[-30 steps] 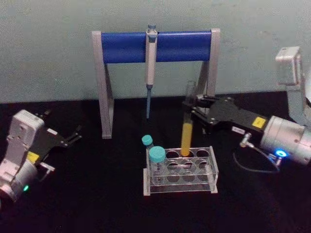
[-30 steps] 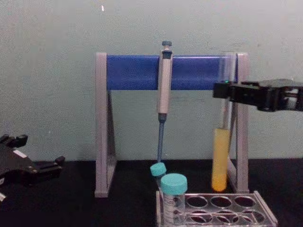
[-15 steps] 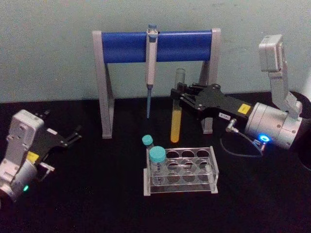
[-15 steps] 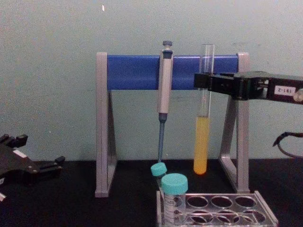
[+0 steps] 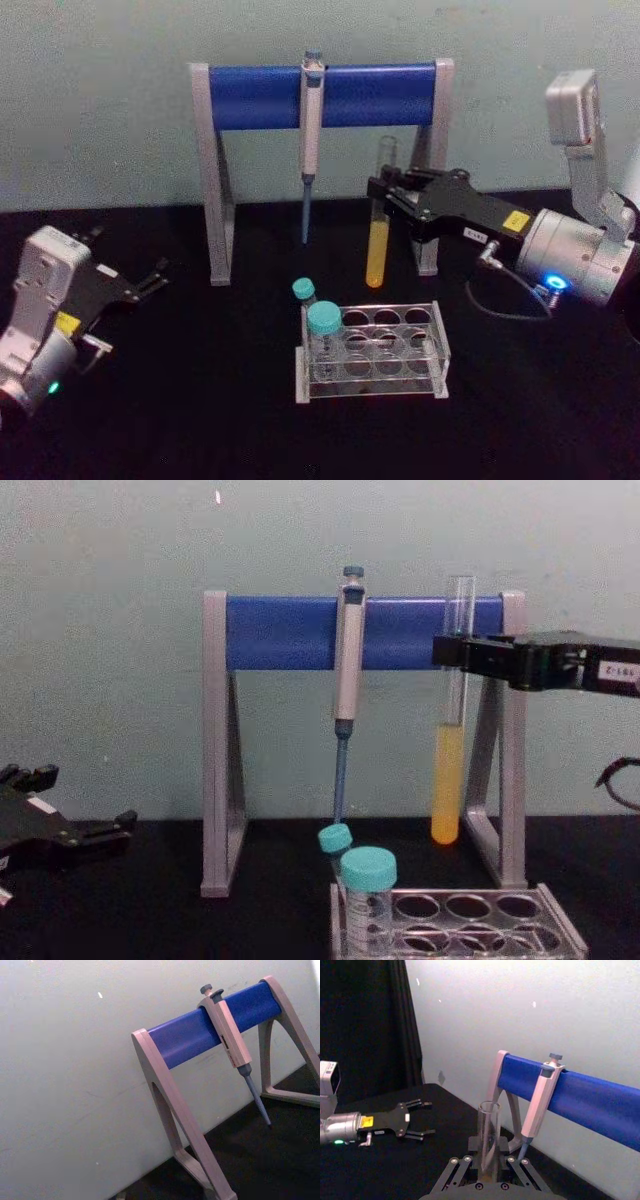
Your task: Pick up the test tube from the test tube rack, shake it, then place it back into the test tube rack.
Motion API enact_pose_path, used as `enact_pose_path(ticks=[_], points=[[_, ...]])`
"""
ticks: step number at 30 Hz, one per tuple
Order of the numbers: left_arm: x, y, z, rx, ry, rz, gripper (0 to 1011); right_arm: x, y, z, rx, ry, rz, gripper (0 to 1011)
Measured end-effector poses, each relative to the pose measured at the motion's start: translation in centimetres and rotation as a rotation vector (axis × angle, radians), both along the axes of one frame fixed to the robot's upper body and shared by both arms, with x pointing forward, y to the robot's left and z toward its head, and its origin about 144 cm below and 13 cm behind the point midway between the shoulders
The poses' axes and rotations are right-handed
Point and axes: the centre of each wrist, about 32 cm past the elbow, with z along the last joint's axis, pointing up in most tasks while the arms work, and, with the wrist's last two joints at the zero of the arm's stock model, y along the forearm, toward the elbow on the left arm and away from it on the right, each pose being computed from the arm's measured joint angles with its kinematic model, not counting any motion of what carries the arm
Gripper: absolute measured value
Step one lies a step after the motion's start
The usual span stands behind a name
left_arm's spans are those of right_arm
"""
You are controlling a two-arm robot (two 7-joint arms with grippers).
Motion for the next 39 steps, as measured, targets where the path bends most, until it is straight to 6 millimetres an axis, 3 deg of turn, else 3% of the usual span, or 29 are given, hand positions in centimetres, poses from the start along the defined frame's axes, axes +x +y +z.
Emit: enact_pose_path(ticks=[11, 21, 29, 39], points=[[0.0, 0.0, 0.0, 0.000, 0.000, 0.000, 1001, -0.7, -1.2, 0.0, -0.006, -0.004, -0.040, 232], [0.0, 0.0, 0.0, 0.000, 0.000, 0.000, 1001, -2.8, -2.5, -0.1, -0.017, 0.020, -0.062, 232], [0.0, 0.0, 0.0, 0.000, 0.000, 0.000, 1001, -3.8, -1.2, -0.6, -0.004, 0.052, 0.027, 232], [0.0, 0.0, 0.0, 0.000, 0.000, 0.000, 1001, -2.0, 0.6, -0.4, 0.011, 0.040, 0.070, 232]])
